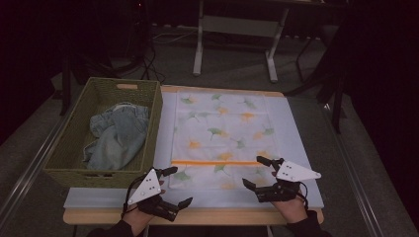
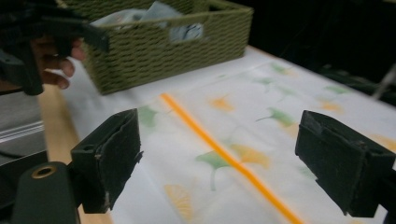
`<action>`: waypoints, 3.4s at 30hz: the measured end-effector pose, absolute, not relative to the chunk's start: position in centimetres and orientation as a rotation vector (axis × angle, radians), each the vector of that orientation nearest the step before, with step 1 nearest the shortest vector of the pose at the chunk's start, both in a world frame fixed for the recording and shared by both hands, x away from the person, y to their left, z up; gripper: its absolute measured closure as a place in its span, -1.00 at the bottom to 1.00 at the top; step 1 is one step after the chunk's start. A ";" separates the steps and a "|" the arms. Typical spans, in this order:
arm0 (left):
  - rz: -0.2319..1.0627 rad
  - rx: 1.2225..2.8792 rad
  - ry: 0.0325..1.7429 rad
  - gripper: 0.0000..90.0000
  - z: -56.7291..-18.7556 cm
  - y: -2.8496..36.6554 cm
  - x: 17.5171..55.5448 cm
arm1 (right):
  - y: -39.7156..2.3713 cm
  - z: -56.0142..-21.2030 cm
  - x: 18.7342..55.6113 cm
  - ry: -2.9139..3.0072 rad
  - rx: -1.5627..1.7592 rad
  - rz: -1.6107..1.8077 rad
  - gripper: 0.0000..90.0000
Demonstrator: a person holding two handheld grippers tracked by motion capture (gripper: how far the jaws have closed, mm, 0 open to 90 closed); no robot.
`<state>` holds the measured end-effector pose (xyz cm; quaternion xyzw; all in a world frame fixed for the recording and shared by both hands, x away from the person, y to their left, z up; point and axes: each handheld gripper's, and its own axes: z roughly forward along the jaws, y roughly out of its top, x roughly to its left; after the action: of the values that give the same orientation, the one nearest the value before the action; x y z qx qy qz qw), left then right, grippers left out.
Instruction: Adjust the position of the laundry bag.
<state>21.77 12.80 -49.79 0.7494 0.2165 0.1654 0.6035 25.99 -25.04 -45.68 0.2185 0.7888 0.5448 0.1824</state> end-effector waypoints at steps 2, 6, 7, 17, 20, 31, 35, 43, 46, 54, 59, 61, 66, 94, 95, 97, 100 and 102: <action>0.376 1.737 0.498 -0.99 -49.8 12.7 21.7 | -24.8 -46.0 26.1 2.237 0.621 1.535 -0.69; 0.371 1.742 0.494 -0.99 -49.8 12.7 21.7 | -24.1 -47.1 26.9 2.285 0.641 1.536 -0.68; 0.369 1.741 0.494 -0.99 -49.8 12.7 21.7 | -23.9 -47.4 27.0 2.285 0.639 1.525 -0.68; 0.362 1.742 0.487 -0.99 -49.9 12.6 21.7 | -22.4 -49.9 27.9 2.343 0.662 1.462 -0.68; 0.361 1.743 0.487 -0.99 -49.9 12.6 21.7 | -22.0 -50.8 28.2 2.412 0.649 1.415 -0.65; 0.345 1.750 0.484 -0.99 -49.9 12.6 21.7 | -21.4 -53.0 28.8 2.571 0.630 1.303 -0.39; 0.343 1.751 0.482 -0.99 -49.9 12.5 21.7 | -21.1 -53.6 28.9 2.589 0.608 1.190 -0.35; 0.348 1.750 0.480 -0.99 -49.9 12.6 21.7 | -20.5 -54.1 29.0 2.613 0.562 1.098 -0.04; 0.348 1.753 0.481 -0.99 -49.9 12.6 21.7 | -20.4 -54.1 29.2 2.601 0.568 1.098 0.14; 0.347 1.755 0.479 -0.99 -49.9 12.5 21.7 | -19.8 -54.0 29.9 2.627 0.589 1.102 0.95; 0.348 1.755 0.476 -0.99 -49.9 12.5 21.6 | -19.8 -53.7 30.0 2.632 0.594 1.097 0.99; 0.349 1.754 0.476 -0.99 -49.9 12.6 21.6 | -19.9 -53.3 29.9 2.625 0.607 1.121 0.99; 0.351 1.751 0.479 -0.99 -49.8 12.6 21.6 | -20.1 -52.3 29.3 2.605 0.604 1.189 0.99; 0.353 1.758 0.476 -0.99 -49.9 12.6 21.6 | -19.8 -52.2 26.7 2.684 0.558 1.199 0.44; 0.353 1.758 0.477 -0.99 -49.9 12.6 21.6 | -20.3 -51.6 26.7 2.666 0.571 1.237 0.28; 0.353 1.759 0.477 -0.99 -49.9 12.6 21.6 | -20.5 -51.3 26.7 2.653 0.573 1.233 0.23; 0.353 1.761 0.476 -0.99 -49.9 12.5 21.6 | -21.7 -50.1 26.6 2.613 0.612 1.206 0.20; 0.353 1.763 0.475 -0.99 -49.9 12.5 21.6 | -22.6 -49.5 26.4 2.572 0.610 1.226 0.21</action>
<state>21.62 12.51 -49.89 0.7598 0.2049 0.1521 0.5980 26.40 -22.56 -49.49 0.2080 0.8771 0.4179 0.1135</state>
